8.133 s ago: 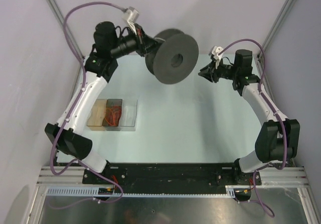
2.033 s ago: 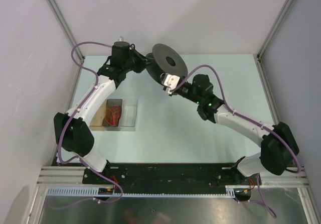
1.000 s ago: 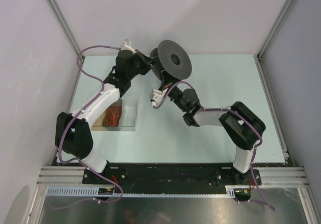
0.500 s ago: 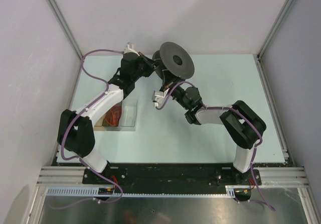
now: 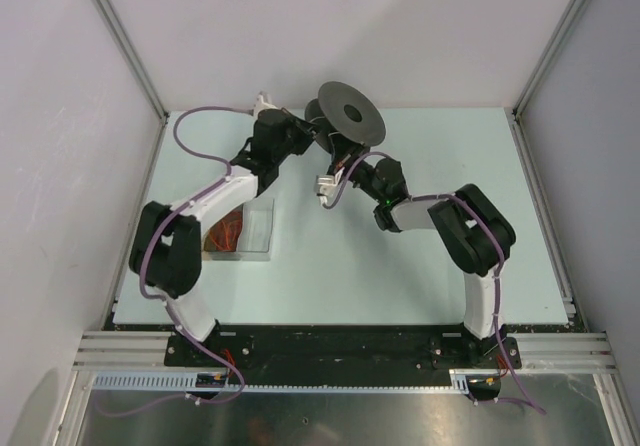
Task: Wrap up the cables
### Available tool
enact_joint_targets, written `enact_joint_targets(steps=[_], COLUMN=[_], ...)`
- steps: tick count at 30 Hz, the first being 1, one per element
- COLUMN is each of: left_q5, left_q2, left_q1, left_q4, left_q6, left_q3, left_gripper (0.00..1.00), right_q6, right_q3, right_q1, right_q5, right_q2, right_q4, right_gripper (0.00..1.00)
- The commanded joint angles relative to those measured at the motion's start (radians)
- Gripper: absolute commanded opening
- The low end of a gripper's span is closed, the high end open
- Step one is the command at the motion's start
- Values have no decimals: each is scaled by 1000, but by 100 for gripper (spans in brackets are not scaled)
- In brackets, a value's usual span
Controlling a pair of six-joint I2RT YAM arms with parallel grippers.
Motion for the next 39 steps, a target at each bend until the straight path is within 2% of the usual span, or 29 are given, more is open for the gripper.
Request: enact_joint_targets(steps=[1, 12, 18, 28, 33, 39], left_q5=[163, 236, 259, 212, 203, 190], left_q2=[71, 318, 489, 690, 748, 758], left_q1=[-46, -14, -9, 13, 24, 34], left_q4=[151, 270, 362, 369, 366, 350], left_q6=[-72, -125, -144, -118, -134, -130], left_q3=[5, 92, 198, 364, 391, 398], left_gripper=[0, 0, 0, 0, 7, 27], right_q6=[-43, -43, -50, -95, -112, -146], right_q3=[100, 296, 473, 823, 856, 854], right_q1=[-57, -154, -189, -231, -239, -252], right_q5=[-96, -126, -144, -184, -202, -219], right_q2=[96, 357, 516, 777, 818, 847], right_q4=[66, 68, 27, -135, -170, -189], right_gripper=[0, 0, 0, 0, 0, 0])
